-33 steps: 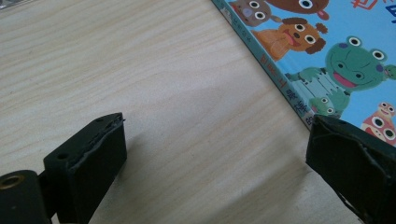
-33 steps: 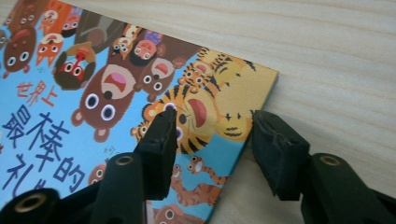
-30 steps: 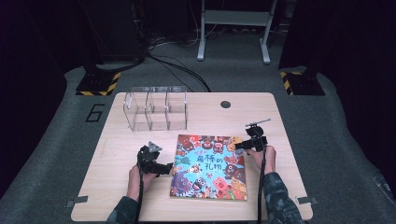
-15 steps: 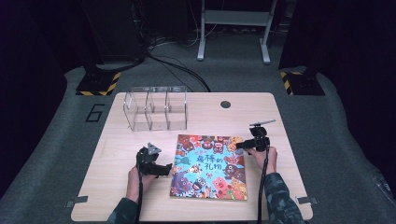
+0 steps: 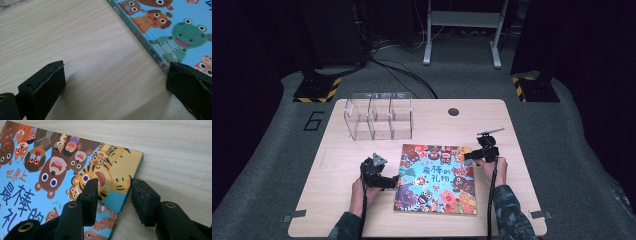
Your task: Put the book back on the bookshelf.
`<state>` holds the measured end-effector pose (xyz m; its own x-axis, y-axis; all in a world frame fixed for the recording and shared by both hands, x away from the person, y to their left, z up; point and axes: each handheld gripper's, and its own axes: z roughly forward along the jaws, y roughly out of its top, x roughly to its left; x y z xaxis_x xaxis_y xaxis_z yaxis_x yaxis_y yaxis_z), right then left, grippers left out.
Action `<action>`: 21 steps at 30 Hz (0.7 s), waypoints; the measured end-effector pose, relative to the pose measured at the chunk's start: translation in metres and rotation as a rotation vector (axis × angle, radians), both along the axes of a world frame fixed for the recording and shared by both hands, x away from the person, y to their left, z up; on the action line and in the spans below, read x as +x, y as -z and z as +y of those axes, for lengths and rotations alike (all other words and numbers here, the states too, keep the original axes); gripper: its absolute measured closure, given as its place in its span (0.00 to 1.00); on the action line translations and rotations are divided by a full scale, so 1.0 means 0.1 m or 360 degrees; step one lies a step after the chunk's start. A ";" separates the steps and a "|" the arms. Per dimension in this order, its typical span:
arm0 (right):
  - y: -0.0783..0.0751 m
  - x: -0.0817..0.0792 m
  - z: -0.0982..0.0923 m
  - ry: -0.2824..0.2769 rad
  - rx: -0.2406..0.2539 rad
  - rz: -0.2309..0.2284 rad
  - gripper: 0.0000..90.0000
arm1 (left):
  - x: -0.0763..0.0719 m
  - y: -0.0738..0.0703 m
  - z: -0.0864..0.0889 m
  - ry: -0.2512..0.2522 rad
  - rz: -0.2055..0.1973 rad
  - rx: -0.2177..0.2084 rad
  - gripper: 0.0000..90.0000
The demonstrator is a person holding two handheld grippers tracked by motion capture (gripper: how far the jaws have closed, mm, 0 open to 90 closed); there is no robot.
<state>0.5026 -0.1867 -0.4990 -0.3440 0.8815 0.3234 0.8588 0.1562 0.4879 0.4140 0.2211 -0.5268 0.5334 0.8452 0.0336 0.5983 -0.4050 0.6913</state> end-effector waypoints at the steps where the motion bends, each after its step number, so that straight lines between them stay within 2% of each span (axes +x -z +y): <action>1: 0.00 0.00 0.00 0.0000 0.0000 0.0000 0.63 | 0.00 0.00 0.00 0.0000 0.0000 0.0000 0.02; 5: 0.01 0.00 -0.01 0.0004 0.0014 -0.0004 0.63 | -0.02 0.01 0.00 -0.0017 -0.0011 -0.0010 0.02; 7: 0.01 0.00 -0.02 0.0020 0.0046 -0.0002 0.63 | -0.03 0.02 -0.01 -0.0040 -0.0021 -0.0029 0.02; 8: 0.01 0.00 -0.03 0.0026 0.0064 0.0003 0.62 | -0.03 0.01 -0.01 -0.0029 -0.0027 -0.0012 0.03; 11: 0.02 -0.01 -0.05 0.0066 0.0129 0.0048 0.63 | -0.04 0.02 -0.01 -0.0026 -0.0029 -0.0025 0.04; 12: 0.03 0.00 -0.06 0.0058 0.0137 0.0042 0.63 | -0.04 0.02 -0.01 -0.0029 -0.0028 -0.0028 0.04; 14: 0.03 0.00 -0.07 0.0058 0.0137 0.0044 0.64 | -0.04 0.02 -0.01 -0.0029 -0.0030 -0.0030 0.04; 18: 0.01 0.00 -0.03 0.0035 0.0061 0.0023 0.64 | -0.05 0.02 -0.02 -0.0045 -0.0026 -0.0047 0.05; 19: 0.01 0.00 -0.03 0.0030 0.0064 0.0020 0.64 | -0.05 0.02 -0.02 -0.0042 -0.0032 -0.0049 0.05; 21: 0.02 0.00 -0.06 0.0051 0.0124 0.0032 0.64 | -0.05 0.02 -0.01 -0.0028 -0.0018 -0.0049 0.06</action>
